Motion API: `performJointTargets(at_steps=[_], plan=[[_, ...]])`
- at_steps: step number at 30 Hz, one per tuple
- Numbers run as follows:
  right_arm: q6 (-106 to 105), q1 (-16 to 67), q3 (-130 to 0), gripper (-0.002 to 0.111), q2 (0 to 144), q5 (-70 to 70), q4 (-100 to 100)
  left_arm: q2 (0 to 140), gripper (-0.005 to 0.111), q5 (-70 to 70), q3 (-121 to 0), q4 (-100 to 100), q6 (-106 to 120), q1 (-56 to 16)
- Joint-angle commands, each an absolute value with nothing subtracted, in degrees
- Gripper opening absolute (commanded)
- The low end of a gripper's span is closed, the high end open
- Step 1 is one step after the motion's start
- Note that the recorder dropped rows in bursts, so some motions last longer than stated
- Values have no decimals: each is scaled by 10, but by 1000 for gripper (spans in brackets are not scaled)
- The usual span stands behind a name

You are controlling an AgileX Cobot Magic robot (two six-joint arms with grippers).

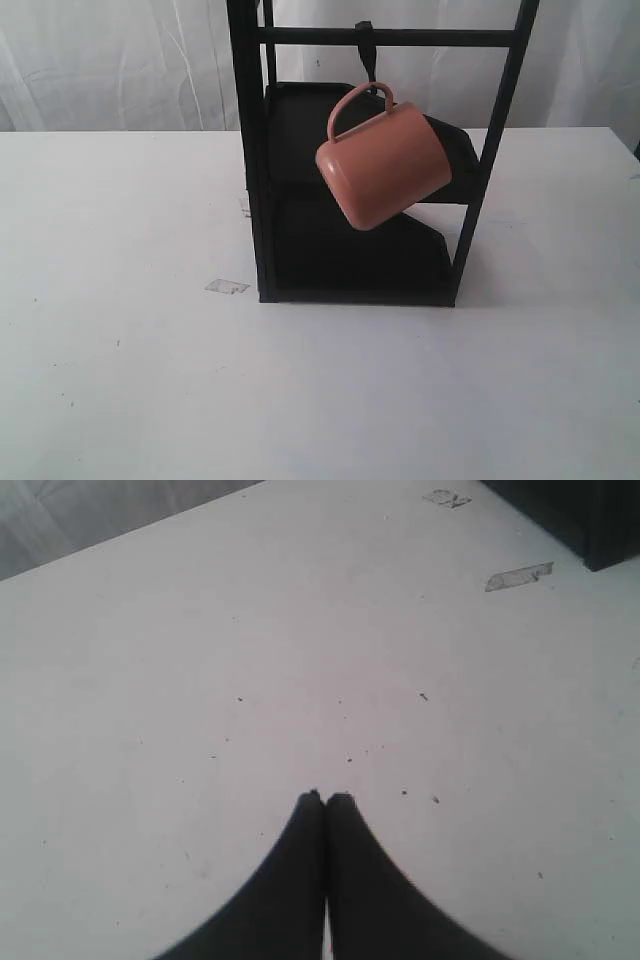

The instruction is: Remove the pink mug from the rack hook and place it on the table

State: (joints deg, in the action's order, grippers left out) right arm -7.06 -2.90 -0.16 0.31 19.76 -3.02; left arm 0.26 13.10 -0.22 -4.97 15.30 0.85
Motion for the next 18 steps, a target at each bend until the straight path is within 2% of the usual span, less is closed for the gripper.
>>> performJointTargets(at_steps=[1,18], plan=[[-76,-28,0,0,0,197,-34,0,0,129,0,-55,153,9],[-74,-28,0,0,0,169,-31,0,0,129,0,-55,153,9]])
